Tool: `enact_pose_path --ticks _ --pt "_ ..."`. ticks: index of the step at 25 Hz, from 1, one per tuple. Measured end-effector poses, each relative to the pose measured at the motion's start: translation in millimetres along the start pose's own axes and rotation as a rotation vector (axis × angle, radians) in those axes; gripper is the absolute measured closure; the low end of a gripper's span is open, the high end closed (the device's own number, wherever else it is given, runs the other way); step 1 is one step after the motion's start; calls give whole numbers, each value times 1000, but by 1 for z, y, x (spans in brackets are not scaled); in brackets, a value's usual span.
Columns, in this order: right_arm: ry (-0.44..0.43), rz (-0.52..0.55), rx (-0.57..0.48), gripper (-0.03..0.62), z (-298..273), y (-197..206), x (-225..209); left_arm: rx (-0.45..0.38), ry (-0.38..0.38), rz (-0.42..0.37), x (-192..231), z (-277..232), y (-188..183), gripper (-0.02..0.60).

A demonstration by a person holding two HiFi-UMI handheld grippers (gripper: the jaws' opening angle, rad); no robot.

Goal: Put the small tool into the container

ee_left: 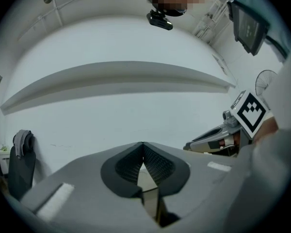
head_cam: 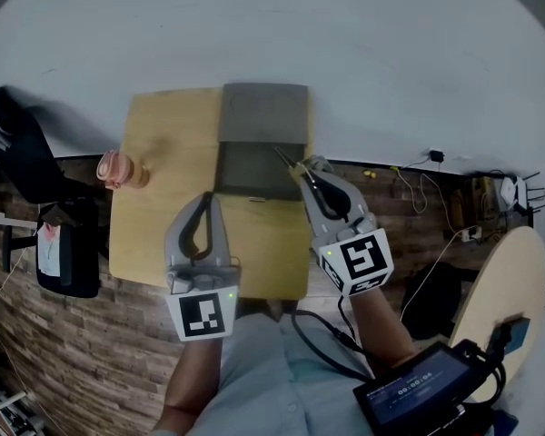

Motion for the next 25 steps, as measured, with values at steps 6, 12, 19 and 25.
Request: enact_pose_path --ticks 6,12,19,25 --pt "-24 -4 68 571 -36 27 10 59 -1 28 26 -12 33 572" --pt "-60 -20 138 571 -69 53 19 113 -20 46 53 -23 61 572" --pt "-92 -41 181 571 -104 80 24 177 -31 50 75 -38 94 572" --pt "-108 -58 214 571 -130 98 26 225 -32 52 90 -48 116 572"
Point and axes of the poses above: the fingertips, and each gripper's own axes: z backward along the fingers, x to its left, y out of its underside, the point moved 1 cm from there along z, backward along the fingers, and after that the axes turned 3 degrees about z, right-handed, at the moved point
